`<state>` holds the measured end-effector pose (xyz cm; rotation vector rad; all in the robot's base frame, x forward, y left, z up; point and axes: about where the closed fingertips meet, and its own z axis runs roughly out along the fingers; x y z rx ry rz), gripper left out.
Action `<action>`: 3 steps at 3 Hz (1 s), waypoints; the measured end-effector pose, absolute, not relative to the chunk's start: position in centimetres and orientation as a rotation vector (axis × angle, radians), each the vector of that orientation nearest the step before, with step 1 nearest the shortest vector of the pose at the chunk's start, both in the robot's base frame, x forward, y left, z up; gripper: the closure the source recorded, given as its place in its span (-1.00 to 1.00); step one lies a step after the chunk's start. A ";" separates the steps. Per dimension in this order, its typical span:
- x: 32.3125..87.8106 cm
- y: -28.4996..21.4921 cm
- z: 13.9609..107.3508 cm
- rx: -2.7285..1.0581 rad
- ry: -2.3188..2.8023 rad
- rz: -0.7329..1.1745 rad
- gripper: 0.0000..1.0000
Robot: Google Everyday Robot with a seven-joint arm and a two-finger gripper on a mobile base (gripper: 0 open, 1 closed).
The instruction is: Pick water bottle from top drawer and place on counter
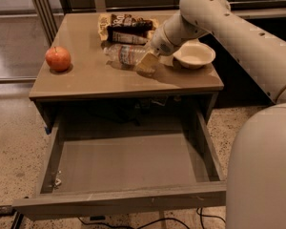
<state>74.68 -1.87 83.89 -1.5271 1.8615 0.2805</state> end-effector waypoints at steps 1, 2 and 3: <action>74.7 -1.9 83.9 -1.527 1.862 0.281 0.62; 74.7 -1.9 83.9 -1.527 1.862 0.281 0.16; 74.7 -1.9 83.9 -1.527 1.862 0.281 -0.30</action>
Offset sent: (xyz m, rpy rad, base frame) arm 0.0000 0.0000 0.0000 0.0000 0.0000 0.0000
